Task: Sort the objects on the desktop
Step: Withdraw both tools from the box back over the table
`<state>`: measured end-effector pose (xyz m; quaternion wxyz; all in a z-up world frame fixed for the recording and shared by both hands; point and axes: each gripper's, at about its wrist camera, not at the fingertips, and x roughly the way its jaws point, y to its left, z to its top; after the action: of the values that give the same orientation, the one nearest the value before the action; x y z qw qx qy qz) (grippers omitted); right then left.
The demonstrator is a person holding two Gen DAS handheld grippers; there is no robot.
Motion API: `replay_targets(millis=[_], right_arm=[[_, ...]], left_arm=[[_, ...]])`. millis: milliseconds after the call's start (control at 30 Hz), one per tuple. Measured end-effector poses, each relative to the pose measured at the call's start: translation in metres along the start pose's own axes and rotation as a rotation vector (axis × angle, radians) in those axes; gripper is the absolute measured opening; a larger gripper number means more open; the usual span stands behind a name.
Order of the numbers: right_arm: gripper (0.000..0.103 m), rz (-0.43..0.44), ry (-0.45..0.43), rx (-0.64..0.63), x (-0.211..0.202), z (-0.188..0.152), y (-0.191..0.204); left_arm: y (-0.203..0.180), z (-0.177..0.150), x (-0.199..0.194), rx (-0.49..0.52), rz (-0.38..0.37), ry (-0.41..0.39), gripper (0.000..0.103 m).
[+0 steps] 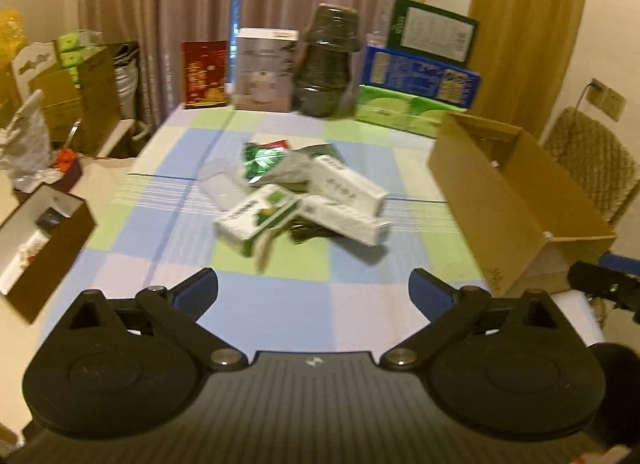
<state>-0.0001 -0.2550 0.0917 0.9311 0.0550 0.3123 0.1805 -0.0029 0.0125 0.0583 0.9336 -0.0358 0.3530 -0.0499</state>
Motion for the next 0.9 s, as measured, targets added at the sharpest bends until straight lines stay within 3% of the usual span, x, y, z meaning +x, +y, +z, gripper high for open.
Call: replay_targets(millis=[200,467,900], right_arm=[[0.101,0.029,0.015,-0.04,0.012,-0.003,0.016],[0.101,0.04,0.034,-0.105,0.034,-0.002,0.029],[0.101,0.042,0.07,-0.184,0.114,0.01,0.039]], left_arm=[[0.028,-0.004,0.0,-0.036,0.039,0.002,0.102],[0.037,0.002,0.015,-0.016,0.063,0.0,0.102],[0.057,0.031,0.068,0.027,0.062,-0.026,0.102]])
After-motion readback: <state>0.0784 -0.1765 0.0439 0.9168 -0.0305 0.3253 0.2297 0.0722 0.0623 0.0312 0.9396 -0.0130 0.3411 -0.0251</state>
